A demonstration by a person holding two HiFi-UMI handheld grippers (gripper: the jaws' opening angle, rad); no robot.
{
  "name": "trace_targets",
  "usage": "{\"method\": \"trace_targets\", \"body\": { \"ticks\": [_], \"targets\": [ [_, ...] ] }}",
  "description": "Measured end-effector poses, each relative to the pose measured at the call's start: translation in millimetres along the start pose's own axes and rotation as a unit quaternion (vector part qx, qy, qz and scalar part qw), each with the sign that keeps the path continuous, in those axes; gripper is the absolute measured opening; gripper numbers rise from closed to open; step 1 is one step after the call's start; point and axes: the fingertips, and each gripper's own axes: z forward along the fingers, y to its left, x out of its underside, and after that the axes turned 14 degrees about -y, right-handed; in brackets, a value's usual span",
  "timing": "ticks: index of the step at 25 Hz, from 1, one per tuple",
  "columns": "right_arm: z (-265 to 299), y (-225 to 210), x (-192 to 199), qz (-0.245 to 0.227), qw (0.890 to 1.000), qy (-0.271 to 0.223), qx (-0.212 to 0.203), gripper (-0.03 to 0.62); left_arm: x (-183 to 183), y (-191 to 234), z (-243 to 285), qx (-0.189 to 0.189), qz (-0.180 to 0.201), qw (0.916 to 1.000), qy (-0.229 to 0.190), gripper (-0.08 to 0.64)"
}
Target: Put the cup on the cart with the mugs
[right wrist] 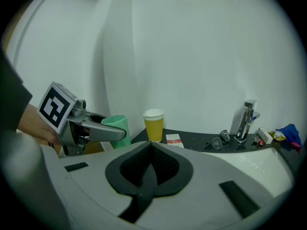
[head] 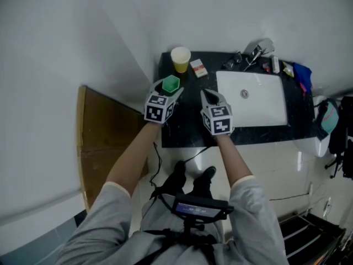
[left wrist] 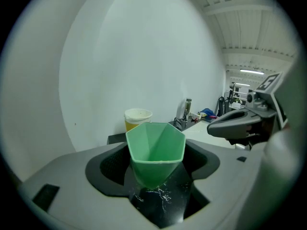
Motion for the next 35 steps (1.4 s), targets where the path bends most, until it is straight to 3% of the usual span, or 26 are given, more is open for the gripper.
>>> {"method": "trace_targets", "body": {
  "ticks": [8,16,23,30,35],
  "targets": [
    [-72,32,-30,-0.002,1.0,-0.023,-0.017,0.0,-49,-41,-70,0.031,0.014,0.9992,-0.018,0.334],
    [-133,44,-47,0.001,0.999,-0.035,-0.001,0.0,-57,-77,-117,0.076,0.023,0.9969,-0.004,0.334],
    [-169,22,-39,0.007,0.998,-0.04,0.052,0.0,-66,-115,-114,0.139,0.049,0.9891,-0.007,0.334],
    [-244,-26,-13,0.037,0.985,-0.041,0.163,0.0,-65,-190,-94,0.239,0.068,0.9685,0.0,0.334],
    [-324,-62,8,0.063,0.964,-0.047,0.252,0.0,-56,-274,-87,0.324,0.088,0.942,0.01,0.334]
  ]
}}
